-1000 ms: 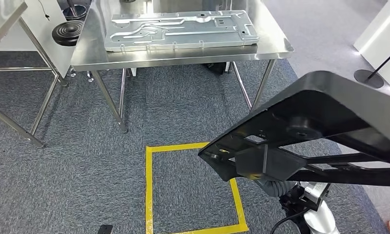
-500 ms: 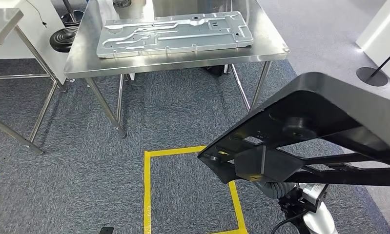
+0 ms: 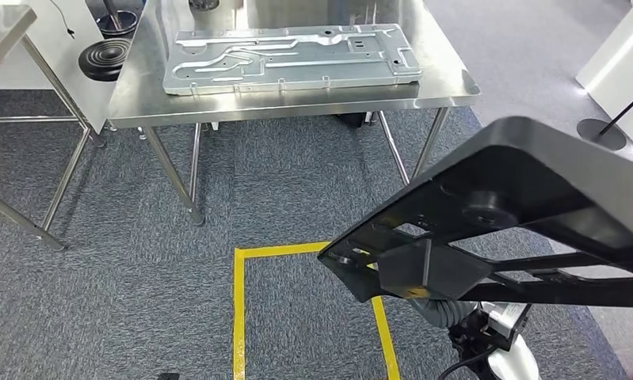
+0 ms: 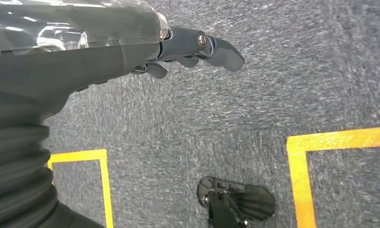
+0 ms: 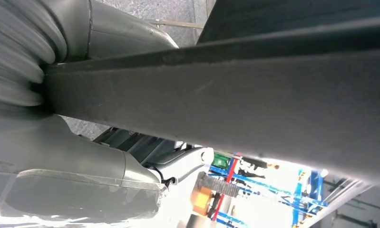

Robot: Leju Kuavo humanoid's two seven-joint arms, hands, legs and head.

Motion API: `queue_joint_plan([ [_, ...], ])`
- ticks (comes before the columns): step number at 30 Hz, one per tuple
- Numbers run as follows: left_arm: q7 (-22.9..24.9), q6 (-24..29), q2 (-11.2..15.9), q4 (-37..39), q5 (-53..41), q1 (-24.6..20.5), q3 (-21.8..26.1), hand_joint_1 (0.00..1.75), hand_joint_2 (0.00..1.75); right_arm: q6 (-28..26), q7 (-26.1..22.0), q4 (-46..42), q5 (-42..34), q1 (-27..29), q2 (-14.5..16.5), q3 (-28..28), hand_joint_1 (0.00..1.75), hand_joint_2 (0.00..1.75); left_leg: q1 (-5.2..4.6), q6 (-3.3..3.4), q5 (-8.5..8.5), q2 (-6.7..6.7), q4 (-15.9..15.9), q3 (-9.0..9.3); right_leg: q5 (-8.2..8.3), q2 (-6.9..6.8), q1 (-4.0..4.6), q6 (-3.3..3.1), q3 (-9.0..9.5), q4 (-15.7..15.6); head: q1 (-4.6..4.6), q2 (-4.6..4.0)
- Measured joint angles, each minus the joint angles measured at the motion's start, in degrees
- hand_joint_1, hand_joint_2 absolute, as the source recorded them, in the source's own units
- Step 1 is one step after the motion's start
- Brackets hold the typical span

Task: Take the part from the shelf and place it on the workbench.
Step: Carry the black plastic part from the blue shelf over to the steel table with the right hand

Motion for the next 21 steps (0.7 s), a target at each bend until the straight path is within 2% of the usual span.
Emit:
queue_joint_plan([
  [1,0.1,-0.1,0.0,0.0,-0.2,-0.1,-0.1,0.00,1.75,-0.2,-0.2,-0.4,0.0,0.5,-0.2,0.0,1.55,1.75,-0.09,-0.23,-0.33,-0.01,0.0,0.33,1.84,-0.08,0.18,-0.24,1.70,-4.0,0.01,-0.01],
  [2,0.1,-0.1,0.0,0.0,-0.4,-0.2,-0.1,0.00,1.75,-0.4,-0.3,-0.8,0.0,0.9,-0.3,-0.1,1.55,1.75,-0.15,-0.50,-0.61,-0.01,0.0,0.53,2.90,-0.12,0.36,-0.52,2.87,-6.9,0.00,-0.01],
  [3,0.2,-0.2,0.0,0.0,-0.5,-0.3,-0.2,0.00,1.75,-0.5,-0.4,-1.1,0.0,1.3,-0.5,-0.2,1.55,1.75,-0.21,-0.81,-0.84,0.00,0.0,0.62,3.09,-0.13,0.55,-0.80,3.41,-8.3,0.00,-0.01],
  [4,0.3,-0.2,0.0,0.0,-0.6,-0.4,-0.3,0.00,1.75,-0.6,-0.5,-1.4,0.0,1.7,-0.6,-0.3,1.55,1.75,-0.23,-1.14,-1.01,0.04,-0.1,0.72,2.79,-0.05,0.75,-1.07,3.49,-8.4,-0.01,-0.02],
  [7,0.6,-0.3,0.0,0.0,-0.7,-0.7,-0.5,0.00,1.75,-0.8,-0.7,-2.1,0.0,2.7,-0.8,-0.5,1.55,1.75,-0.24,-2.13,-2.05,0.24,0.9,0.83,2.63,0.14,0.41,-2.06,4.20,-9.1,-0.01,-0.01],
  [8,0.7,-0.3,0.0,0.0,-0.8,-0.8,-0.6,0.00,1.75,-0.9,-0.8,-2.3,0.1,2.9,-0.9,-0.6,1.55,1.75,-0.25,-2.40,-3.17,0.29,2.9,0.02,2.57,0.12,0.23,-2.38,4.59,-9.4,-0.01,0.00],
  [9,0.8,-0.3,0.0,0.0,-0.8,-0.9,-0.7,0.00,1.75,-0.9,-0.9,-2.5,0.1,3.0,-0.9,-0.6,1.55,1.75,-0.17,-2.61,-4.81,0.33,6.3,-1.63,2.43,0.06,0.19,-2.63,4.94,-9.5,-0.01,0.00],
  [11,0.9,-0.3,0.0,0.0,-0.8,-0.9,-0.8,0.00,1.75,-0.9,-1.0,-2.6,0.1,3.3,-0.9,-0.6,1.55,1.75,-0.10,-2.91,-7.92,0.33,14.4,-6.15,2.00,0.02,0.27,-2.93,5.37,-9.5,-0.01,0.00],
  [12,1.0,-0.3,0.0,0.0,-0.8,-0.9,-0.9,0.00,1.75,-1.0,-1.0,-2.6,0.2,3.6,-0.9,-0.6,1.55,1.75,-0.07,-2.97,-8.22,0.33,16.9,-7.83,1.77,0.05,0.32,-2.97,5.60,-9.5,-0.01,0.00],
  [13,1.0,-0.3,0.0,0.0,-0.9,-0.9,-0.9,0.00,1.75,-1.0,-1.0,-2.6,0.3,3.8,-0.9,-0.6,1.55,1.75,-0.07,-2.96,-7.18,0.33,17.1,-8.40,1.51,0.10,0.36,-2.96,5.90,-9.4,-0.01,0.00],
  [14,1.0,-0.4,0.0,0.0,-1.0,-0.9,-1.0,0.00,1.75,-1.0,-1.0,-2.6,0.3,4.0,-0.9,-0.6,1.55,1.75,-0.07,-2.85,-5.05,0.33,14.8,-7.79,1.22,0.16,0.40,-2.91,6.29,-9.4,-0.01,-0.01],
  [16,1.0,-0.4,0.0,0.0,-1.1,-1.0,-1.0,0.00,1.75,-1.0,-1.0,-2.8,0.4,4.2,-0.9,-0.7,1.55,1.75,-0.20,-2.33,-0.23,0.33,6.7,-4.56,0.51,0.27,0.59,-2.66,7.13,-9.2,-0.01,-0.01],
  [17,1.0,-0.4,0.0,0.0,-1.1,-1.1,-1.1,0.00,1.75,-1.0,-1.1,-2.9,0.4,4.2,-0.9,-0.7,1.55,1.75,-0.30,-2.00,1.10,0.33,3.4,-3.15,0.19,0.32,0.71,-2.43,7.39,-9.2,-0.01,-0.01],
  [18,1.0,-0.4,0.0,0.0,-1.1,-1.1,-1.2,0.00,1.75,-1.1,-1.1,-3.0,0.4,4.3,-0.9,-0.7,1.55,1.75,-0.40,-1.69,1.62,0.31,1.5,-2.31,-0.05,0.36,0.80,-2.17,7.52,-9.1,-0.01,0.00],
  [21,1.0,-0.5,0.0,0.0,-1.2,-1.2,-1.3,0.00,1.75,-1.2,-1.1,-3.4,0.6,4.6,-0.9,-0.9,1.55,1.75,-0.31,-0.85,1.40,0.26,0.4,-1.77,-0.41,0.37,0.79,-1.31,7.72,-9.2,-0.01,-0.01],
])
